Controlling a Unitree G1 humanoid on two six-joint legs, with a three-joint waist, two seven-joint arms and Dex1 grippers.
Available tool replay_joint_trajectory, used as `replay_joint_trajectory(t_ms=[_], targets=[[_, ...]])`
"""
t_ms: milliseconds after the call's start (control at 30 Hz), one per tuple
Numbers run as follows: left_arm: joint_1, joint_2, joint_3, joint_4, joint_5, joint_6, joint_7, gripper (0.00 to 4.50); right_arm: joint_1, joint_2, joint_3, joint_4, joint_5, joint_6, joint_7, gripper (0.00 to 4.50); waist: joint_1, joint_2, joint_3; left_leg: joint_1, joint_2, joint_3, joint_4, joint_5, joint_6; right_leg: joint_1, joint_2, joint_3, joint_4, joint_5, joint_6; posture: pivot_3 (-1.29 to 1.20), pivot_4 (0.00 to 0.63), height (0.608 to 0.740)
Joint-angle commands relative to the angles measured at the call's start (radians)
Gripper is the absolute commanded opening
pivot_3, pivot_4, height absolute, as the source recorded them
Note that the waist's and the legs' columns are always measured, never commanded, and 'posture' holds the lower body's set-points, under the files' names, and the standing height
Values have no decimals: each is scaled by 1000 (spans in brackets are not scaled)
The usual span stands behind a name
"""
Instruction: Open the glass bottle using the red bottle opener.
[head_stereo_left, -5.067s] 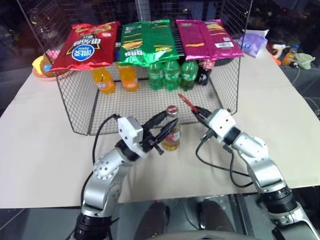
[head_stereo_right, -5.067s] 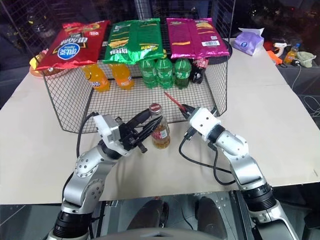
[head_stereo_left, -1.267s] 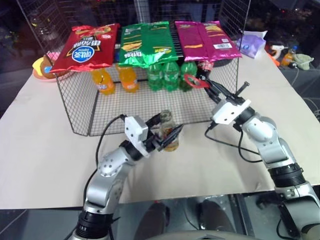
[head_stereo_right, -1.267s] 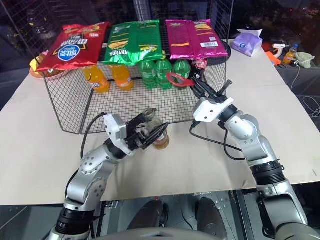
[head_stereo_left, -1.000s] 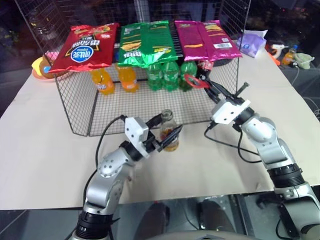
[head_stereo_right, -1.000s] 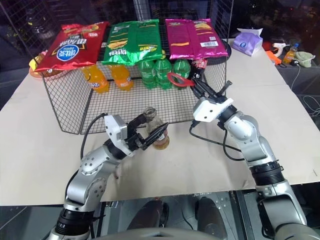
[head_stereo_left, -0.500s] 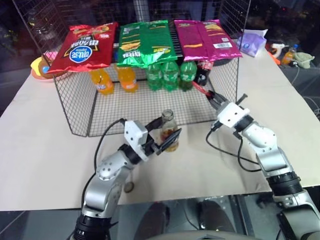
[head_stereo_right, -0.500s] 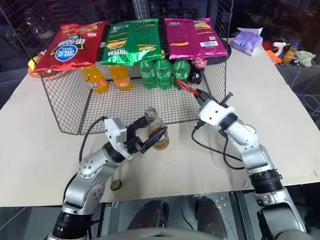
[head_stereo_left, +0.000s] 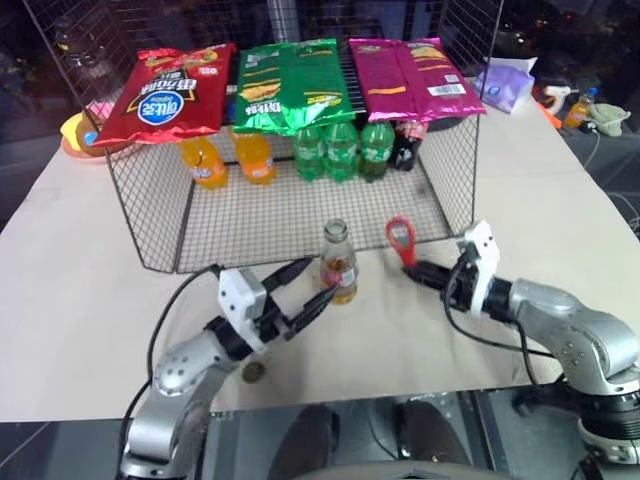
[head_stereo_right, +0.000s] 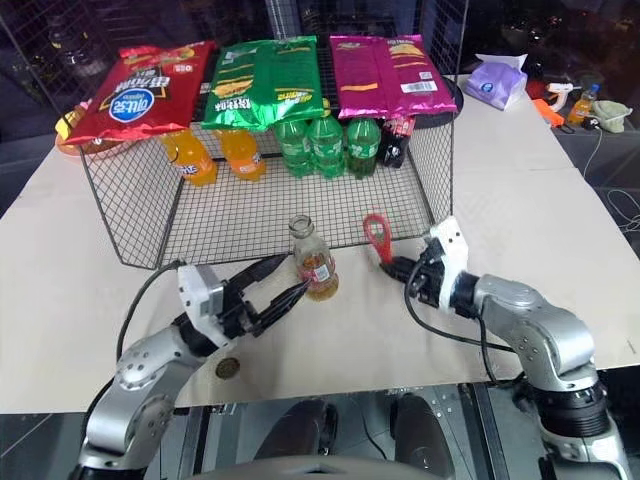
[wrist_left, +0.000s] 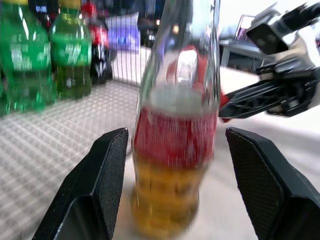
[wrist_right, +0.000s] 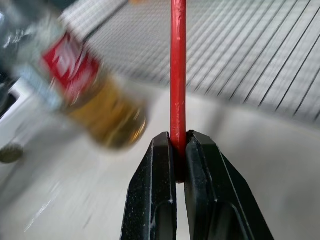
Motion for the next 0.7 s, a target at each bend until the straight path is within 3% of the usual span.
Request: replay_joint_trajectory(t_ms=[33, 100, 167, 300, 467, 600, 700], targets=[[28, 14, 55, -31, -22, -23, -6, 3314, 32, -40, 4, -53, 28, 17, 40, 845, 0, 0, 0, 0, 0, 0, 0, 0, 0, 0, 0, 0, 0, 0, 0, 0, 150, 740], [45, 19, 90, -21, -24, -22, 3, 3314, 59, -61, 6, -55, 23, 11, 57, 1487, 1, 0, 0, 0, 0, 0, 0, 0, 0, 0, 0, 0, 0, 0, 0, 0, 150, 740], [61, 24, 125, -12, -23, -26, 1, 3314, 92, -89, 3, -50, 10, -4, 81, 2546, 1, 0, 0, 0, 0, 0, 0, 0, 0, 0, 0, -1, 0, 0, 0, 0, 150, 740], [86, 42, 178, 11, -9, 9, 23, 3314, 160, -149, -10, 1, -86, -128, 123, 4240, 1, 0, 0, 0, 0, 0, 0, 0, 0, 0, 4, -1, 0, 0, 0, 0, 150, 740], [134, 36, 246, 10, -72, 99, 66, 3314, 229, -106, -85, 130, -165, -459, 202, 4240, 2, -3, 0, 3, 0, 0, 0, 0, 0, 4, 5, -1, -1, 0, 0, 0, 150, 740], [200, 74, 318, 68, -19, 99, 73, 3314, 279, -76, -167, 245, -170, -662, 305, 4240, 1, -3, 0, 5, 1, -1, 0, 0, 0, 6, 5, -1, -2, 0, 0, 0, 150, 740], [219, 93, 334, 108, 14, 37, 33, 3314, 299, -114, -166, 316, -187, -734, 411, 4240, -1, -2, 1, 6, 1, 0, 0, 0, 0, 6, 5, 0, -2, 0, 0, 0, 150, 740]])
